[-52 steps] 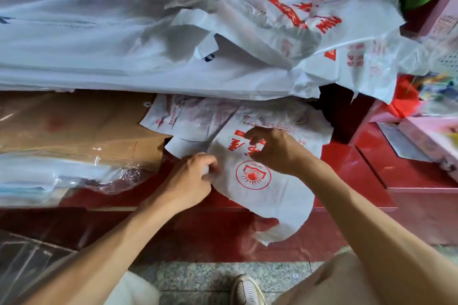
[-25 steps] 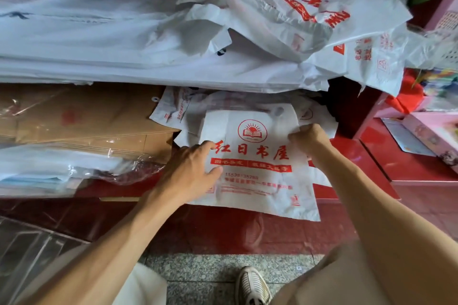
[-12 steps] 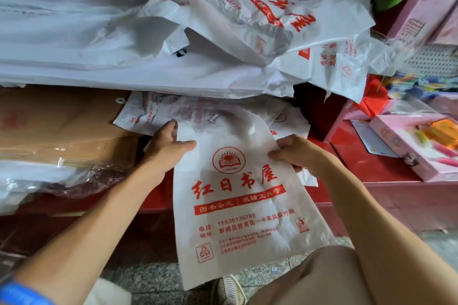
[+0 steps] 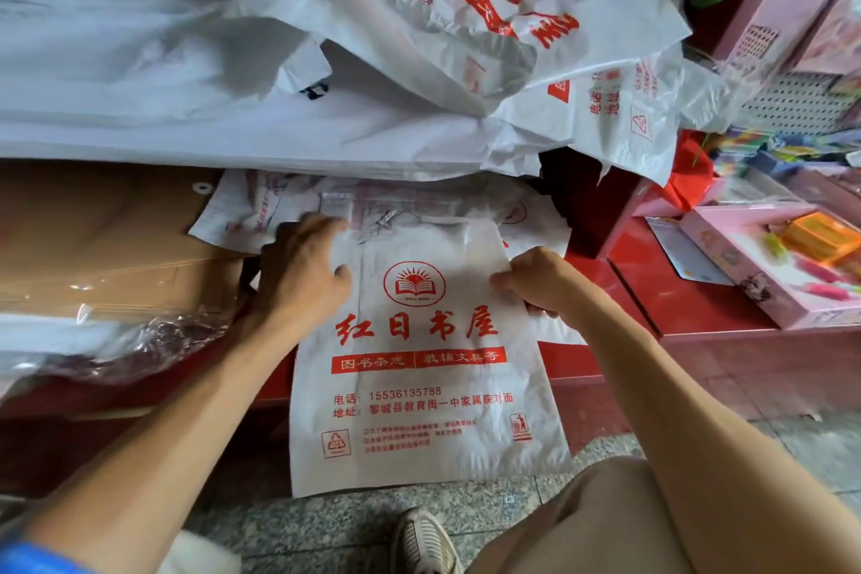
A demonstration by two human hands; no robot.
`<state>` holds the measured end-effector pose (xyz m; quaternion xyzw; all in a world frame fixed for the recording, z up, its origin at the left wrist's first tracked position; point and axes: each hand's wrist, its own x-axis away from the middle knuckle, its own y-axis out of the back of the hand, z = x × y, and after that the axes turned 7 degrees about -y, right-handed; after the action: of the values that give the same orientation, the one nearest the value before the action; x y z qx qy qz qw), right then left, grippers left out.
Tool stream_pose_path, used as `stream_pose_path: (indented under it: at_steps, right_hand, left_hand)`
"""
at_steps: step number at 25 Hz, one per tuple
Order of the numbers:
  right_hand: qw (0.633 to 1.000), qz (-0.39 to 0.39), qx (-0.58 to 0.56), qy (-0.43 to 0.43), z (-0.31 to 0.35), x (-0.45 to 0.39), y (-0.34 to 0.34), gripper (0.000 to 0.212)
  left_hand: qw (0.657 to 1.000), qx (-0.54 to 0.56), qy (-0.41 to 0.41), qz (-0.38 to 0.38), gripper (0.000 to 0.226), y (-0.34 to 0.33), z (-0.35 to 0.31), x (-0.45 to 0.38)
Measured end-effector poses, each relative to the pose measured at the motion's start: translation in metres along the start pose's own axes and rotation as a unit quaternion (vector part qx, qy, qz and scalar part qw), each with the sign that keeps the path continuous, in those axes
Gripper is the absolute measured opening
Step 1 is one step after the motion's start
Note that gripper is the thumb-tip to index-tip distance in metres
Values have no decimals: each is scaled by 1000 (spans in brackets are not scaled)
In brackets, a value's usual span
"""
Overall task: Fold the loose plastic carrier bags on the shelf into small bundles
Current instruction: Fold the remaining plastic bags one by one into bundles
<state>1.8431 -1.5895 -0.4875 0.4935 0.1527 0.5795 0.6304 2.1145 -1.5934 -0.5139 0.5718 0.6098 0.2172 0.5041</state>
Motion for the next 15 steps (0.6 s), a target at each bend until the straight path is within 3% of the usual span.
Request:
stream_pose_path:
  at_steps: [2,3,6,8,10,12,15]
  right_hand:
    - [993,-107,41,17,2,-7,-4,17]
    - [987,-153,23,43,6,-9,-5,15]
    - [970,-123,-114,176,22,-10,-12,15]
    - [958,-148,-124,213,33,-12,-19,22]
    - [945,-237,-106,197,41,-18,-24,22]
    - [944,-297,-70,125,42,-20,-27,26]
    - [958,-276,-43,69,40,-24,-29,22]
  left_hand:
    - [994,-17,-55,94,24,2,-13,13]
    - [988,-13,-68,137,23,1,-18,21]
    - [980,-30,-88,178,40,0,-18,32]
    - [980,-22,-88,175,42,2,-15,35]
    - [980,-22,-94,174,41,3,-13,38]
    - [979,-20,-104,175,40,2,-12,40]
    - [979,-17,-110,169,40,1,-10,40]
